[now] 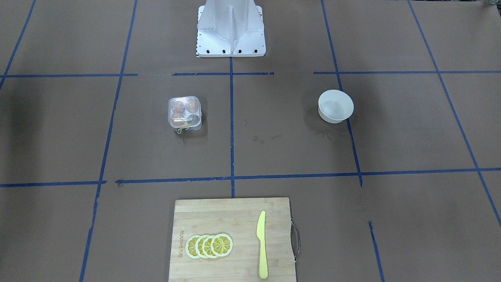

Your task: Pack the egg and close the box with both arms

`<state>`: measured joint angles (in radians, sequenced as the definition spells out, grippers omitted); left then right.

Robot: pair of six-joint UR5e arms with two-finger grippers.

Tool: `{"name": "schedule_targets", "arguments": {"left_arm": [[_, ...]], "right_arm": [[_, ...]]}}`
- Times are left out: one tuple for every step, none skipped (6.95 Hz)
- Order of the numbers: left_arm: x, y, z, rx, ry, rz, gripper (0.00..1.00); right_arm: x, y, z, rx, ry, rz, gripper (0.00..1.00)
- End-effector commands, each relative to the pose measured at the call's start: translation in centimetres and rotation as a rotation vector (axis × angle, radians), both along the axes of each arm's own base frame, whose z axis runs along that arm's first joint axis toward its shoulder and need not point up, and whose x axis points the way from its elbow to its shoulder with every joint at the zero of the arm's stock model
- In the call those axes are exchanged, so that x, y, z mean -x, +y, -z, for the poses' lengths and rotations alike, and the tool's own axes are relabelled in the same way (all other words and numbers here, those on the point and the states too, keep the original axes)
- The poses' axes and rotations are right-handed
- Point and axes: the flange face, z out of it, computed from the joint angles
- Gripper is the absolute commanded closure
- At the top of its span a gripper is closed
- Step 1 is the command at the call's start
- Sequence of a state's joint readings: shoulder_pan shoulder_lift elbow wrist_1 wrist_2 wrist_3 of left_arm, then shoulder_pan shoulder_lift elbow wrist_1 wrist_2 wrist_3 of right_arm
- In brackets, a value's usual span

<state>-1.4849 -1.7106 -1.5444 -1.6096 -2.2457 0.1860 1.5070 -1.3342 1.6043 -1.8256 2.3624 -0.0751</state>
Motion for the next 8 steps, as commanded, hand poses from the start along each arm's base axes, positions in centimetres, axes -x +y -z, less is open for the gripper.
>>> {"name": "schedule_targets", "arguments": {"left_arm": [[0.1, 1.2, -1.4, 0.025, -0.002, 0.000, 0.00], [0.1, 1.2, -1.6, 0.031, -0.001, 0.001, 0.00], [0.0, 1.0, -0.9, 0.022, 0.004, 0.001, 0.00], [-0.2, 0.8, -0.9, 0.019, 0.030, -0.008, 0.00], [0.0, 1.3, -1.1, 0.021, 0.033, -0.006, 0.00], [0.4, 1.3, -1.6, 0.049, 0.036, 0.006, 0.00], [0.8, 1.9, -1.8, 0.074, 0.117, 0.017, 0.00], [0.6, 3.2, -3.3, 0.102, 0.133, 0.015, 0.00]], "right_arm": [[-0.7, 1.9, -3.3, 0.104, 0.028, -0.005, 0.00], [-0.7, 3.4, -5.5, 0.140, 0.018, -0.002, 0.00], [-0.7, 4.3, -6.5, 0.144, 0.016, -0.001, 0.00], [-0.7, 4.5, -8.1, 0.168, 0.020, 0.003, 0.00], [-1.1, 5.4, -9.0, 0.184, 0.016, -0.003, 0.00], [-1.2, 5.5, -8.2, 0.157, 0.014, -0.005, 0.00], [-1.7, 5.5, -8.1, 0.156, 0.012, -0.014, 0.00], [-2.4, 6.4, -8.6, 0.163, 0.009, -0.027, 0.00]]}}
